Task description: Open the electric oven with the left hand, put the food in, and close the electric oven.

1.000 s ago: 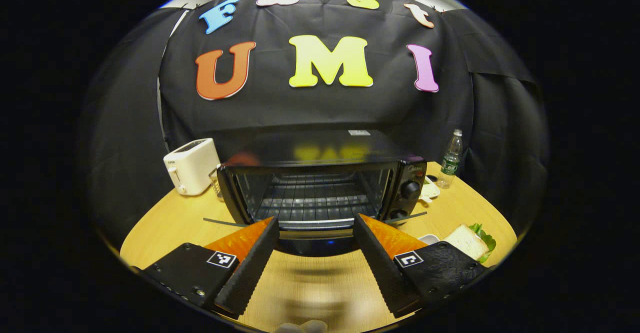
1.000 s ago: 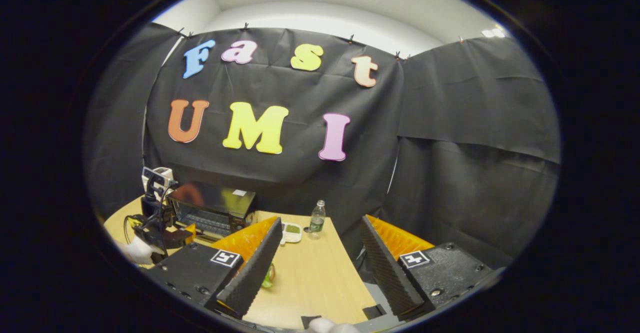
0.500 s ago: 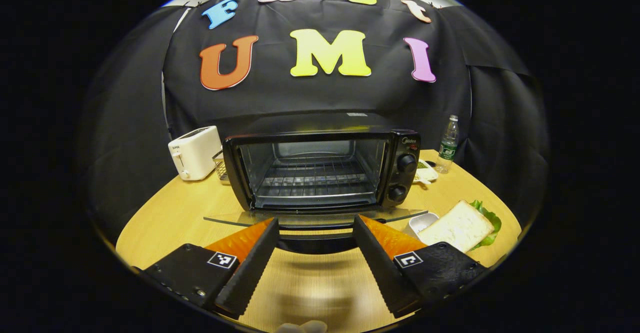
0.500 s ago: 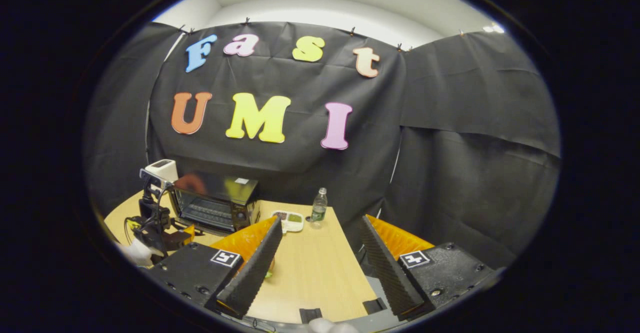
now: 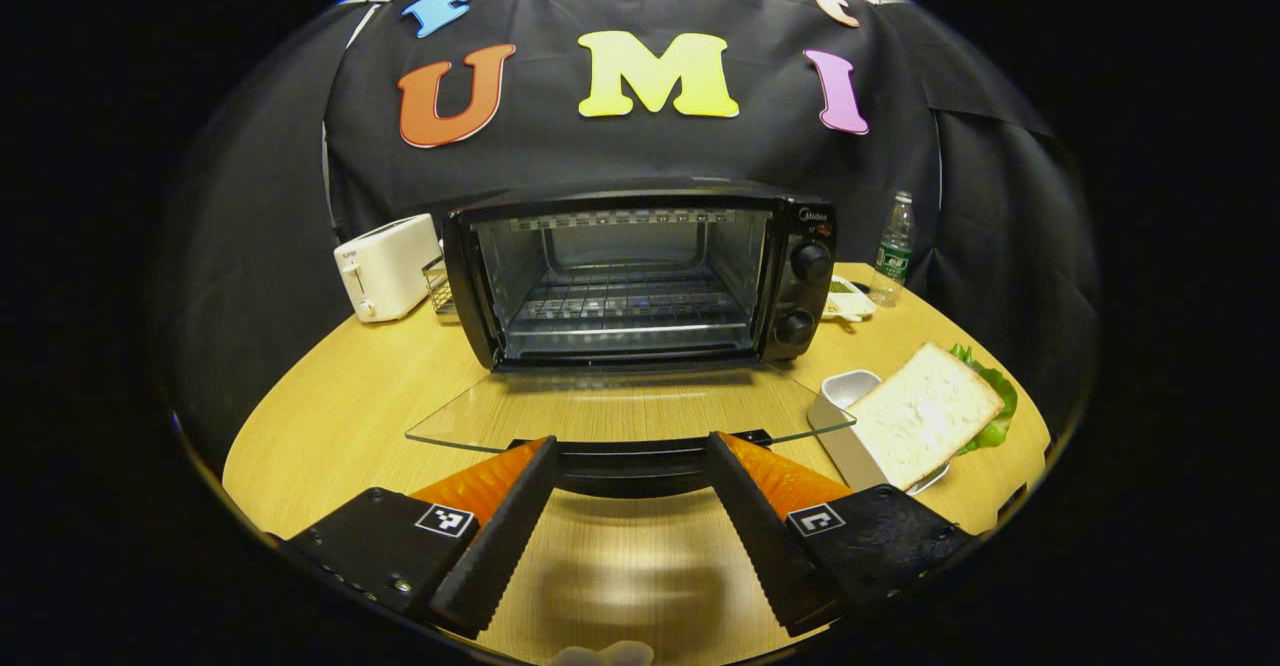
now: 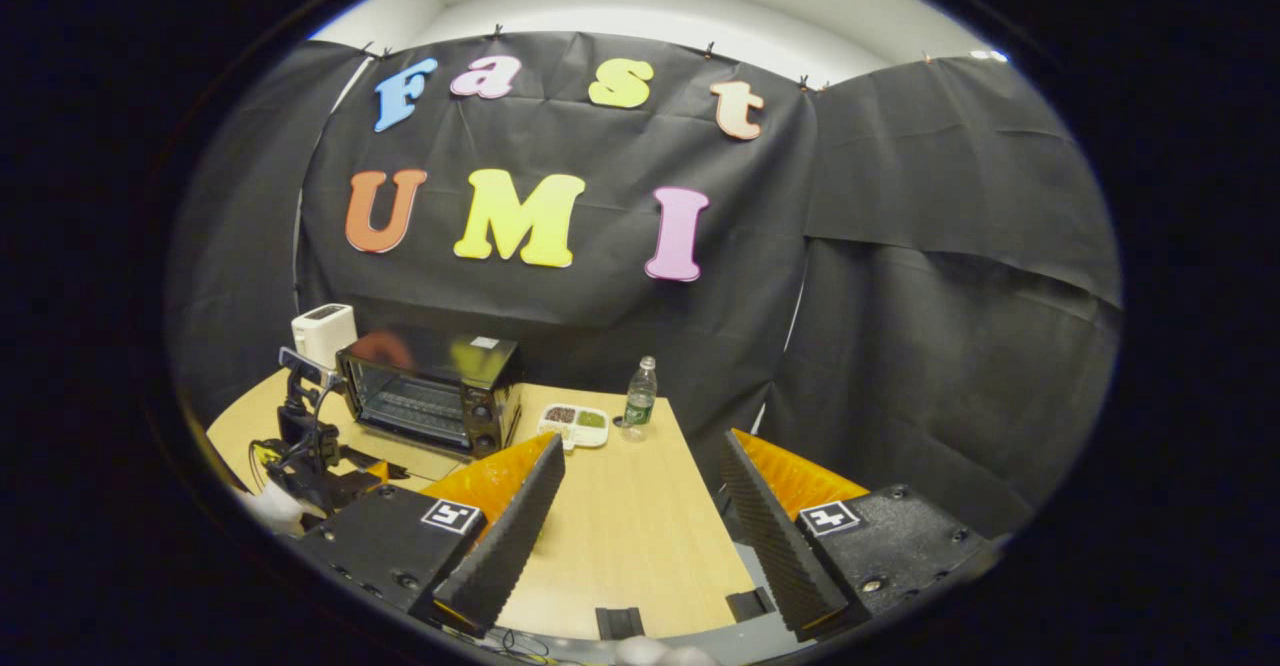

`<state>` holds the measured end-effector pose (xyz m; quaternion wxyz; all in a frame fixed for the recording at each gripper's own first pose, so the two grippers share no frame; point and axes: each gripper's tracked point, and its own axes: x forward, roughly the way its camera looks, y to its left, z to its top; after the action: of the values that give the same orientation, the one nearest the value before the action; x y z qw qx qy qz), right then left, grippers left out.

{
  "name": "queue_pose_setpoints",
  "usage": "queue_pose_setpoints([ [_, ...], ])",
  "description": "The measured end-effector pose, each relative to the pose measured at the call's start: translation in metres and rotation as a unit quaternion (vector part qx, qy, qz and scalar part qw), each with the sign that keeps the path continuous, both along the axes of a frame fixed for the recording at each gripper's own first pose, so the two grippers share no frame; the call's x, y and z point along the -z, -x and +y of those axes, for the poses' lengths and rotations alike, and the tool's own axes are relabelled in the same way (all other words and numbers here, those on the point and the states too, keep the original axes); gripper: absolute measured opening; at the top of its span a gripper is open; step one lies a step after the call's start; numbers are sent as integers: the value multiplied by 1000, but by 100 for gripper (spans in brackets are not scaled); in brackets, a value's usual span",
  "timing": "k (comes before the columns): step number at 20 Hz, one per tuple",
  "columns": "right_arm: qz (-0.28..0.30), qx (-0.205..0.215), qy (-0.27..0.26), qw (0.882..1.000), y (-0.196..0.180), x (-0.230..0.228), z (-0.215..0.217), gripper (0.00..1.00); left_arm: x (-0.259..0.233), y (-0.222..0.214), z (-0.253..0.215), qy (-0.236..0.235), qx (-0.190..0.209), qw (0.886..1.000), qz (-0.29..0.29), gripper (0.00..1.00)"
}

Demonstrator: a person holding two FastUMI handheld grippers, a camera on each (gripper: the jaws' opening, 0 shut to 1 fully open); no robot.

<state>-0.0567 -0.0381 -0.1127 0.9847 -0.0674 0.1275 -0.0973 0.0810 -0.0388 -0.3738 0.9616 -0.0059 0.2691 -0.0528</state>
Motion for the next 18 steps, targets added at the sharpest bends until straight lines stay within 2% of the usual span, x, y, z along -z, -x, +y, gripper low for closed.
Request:
queue_pose_setpoints([
  [8, 19, -5, 3, 1000, -1, 17, 2, 100, 45, 15, -1, 4, -2, 998, 57, 96],
  [13, 23, -8, 3, 1000, -7, 19, 3, 100, 42, 16, 1, 0, -3, 999, 49, 97],
  [18, 20, -28, -8, 999, -23, 21, 13, 100, 5, 20, 25, -19, -11, 1000, 20, 96],
])
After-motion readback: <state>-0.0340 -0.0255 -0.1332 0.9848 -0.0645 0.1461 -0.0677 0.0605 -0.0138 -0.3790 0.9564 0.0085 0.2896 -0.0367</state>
